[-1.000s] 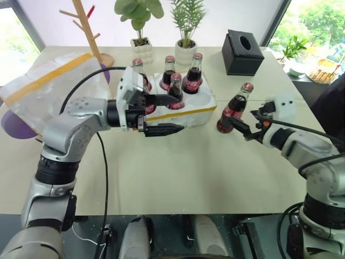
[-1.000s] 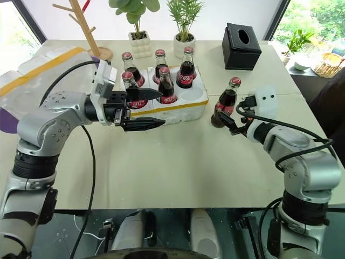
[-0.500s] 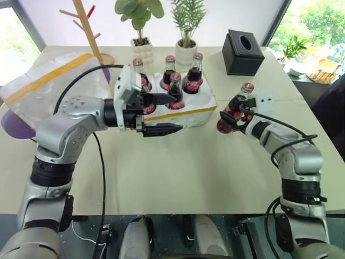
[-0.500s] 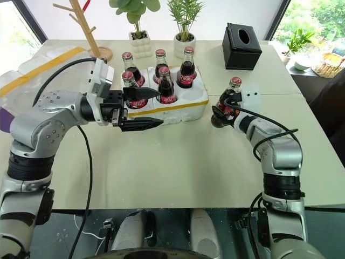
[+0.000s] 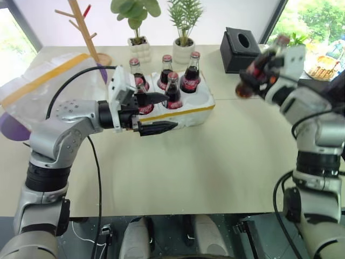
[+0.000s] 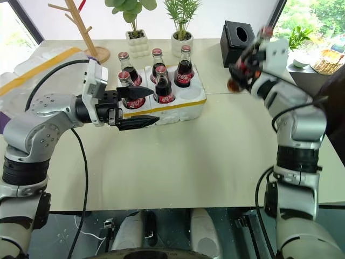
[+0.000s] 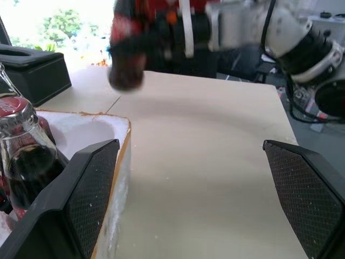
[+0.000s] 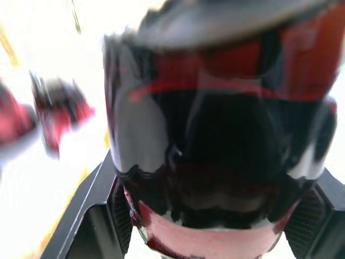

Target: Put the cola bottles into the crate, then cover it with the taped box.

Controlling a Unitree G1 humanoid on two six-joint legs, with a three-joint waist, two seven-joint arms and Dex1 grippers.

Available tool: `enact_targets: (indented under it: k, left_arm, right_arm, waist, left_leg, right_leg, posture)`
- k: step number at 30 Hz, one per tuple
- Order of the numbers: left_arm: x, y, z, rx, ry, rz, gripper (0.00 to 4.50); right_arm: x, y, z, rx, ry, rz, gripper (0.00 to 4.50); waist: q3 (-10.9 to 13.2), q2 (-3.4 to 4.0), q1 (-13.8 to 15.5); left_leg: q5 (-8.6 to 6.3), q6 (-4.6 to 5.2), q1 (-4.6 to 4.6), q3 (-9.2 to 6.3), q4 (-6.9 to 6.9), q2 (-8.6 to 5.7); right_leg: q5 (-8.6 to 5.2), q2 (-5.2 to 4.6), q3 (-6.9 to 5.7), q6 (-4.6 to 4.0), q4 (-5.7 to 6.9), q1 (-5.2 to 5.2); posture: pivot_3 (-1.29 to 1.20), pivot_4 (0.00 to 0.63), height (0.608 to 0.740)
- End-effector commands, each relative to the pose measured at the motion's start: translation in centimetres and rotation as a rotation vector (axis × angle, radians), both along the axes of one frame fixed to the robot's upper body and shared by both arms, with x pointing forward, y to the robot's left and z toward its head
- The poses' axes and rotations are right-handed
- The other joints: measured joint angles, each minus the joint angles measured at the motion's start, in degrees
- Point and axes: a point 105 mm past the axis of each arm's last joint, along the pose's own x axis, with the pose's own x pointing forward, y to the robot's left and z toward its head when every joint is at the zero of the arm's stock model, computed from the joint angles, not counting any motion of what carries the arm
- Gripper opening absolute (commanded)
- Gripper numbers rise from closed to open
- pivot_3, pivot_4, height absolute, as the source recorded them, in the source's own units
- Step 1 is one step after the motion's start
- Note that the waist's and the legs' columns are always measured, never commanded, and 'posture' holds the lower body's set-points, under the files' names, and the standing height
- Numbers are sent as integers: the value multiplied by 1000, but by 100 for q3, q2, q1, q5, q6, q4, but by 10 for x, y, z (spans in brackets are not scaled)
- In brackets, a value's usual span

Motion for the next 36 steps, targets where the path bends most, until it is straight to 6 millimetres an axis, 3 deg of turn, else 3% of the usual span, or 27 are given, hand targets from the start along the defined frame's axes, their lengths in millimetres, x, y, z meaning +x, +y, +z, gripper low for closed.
enact_targets:
  k: [1,4,8,19,27,29,31,36]
  left_arm:
    - [-4,4,12,-17,-51,8,4500]
    - [-3,5,12,-16,-57,21,4500]
    - [-3,8,14,-15,-62,34,4500]
    - [-1,14,14,-12,-73,72,4500]
    - [1,15,15,-13,-81,79,4500]
    - [1,15,15,-11,-81,81,4500]
    - [1,18,15,-5,-82,87,4500]
    - [-4,34,15,28,-78,130,4500]
  right_arm:
    - [-5,34,34,75,-84,162,2778]
    - [0,54,32,70,-63,221,2778]
    - [5,75,11,-1,-4,276,2778]
    - [12,98,-50,-101,174,371,2778]
    - [33,100,-83,-222,222,308,2778]
    - [36,103,-90,-238,227,310,3810]
    - [36,105,-91,-254,215,313,4468]
    - [23,95,-66,-192,172,340,4468]
  waist:
    - [0,0,-12]
    - [0,0,5]
    - [0,0,91]
    - [0,0,75]
    - [-3,-5,39]
    - [-5,-7,33]
    - [-6,-9,21]
    - [-5,-7,11]
  left_leg:
    - [0,0,3,-1,-1,1]
    - [0,-1,2,1,0,0]
    - [0,-1,-8,6,8,-9]
    - [0,0,-15,4,11,-11]
    - [0,0,-5,6,12,-10]
    - [0,0,10,6,13,-10]
    - [0,-1,28,7,12,-10]
    - [0,-1,62,9,3,-7]
  right_leg:
    - [0,1,-1,-1,4,1]
    - [0,-5,-2,-1,6,3]
    - [2,-21,-3,2,3,1]
    - [7,-20,-4,11,-4,-1]
    - [7,-19,-3,12,-5,7]
    - [7,-19,-3,11,-4,21]
    - [8,-19,-1,10,-4,38]
    - [7,-17,1,7,-3,67]
  posture:
    - [0,150,740]
    - [0,150,740]
    - [0,150,740]
    - [0,150,740]
    - [0,150,740]
    - [0,150,740]
    - [0,150,740]
    - [0,150,740]
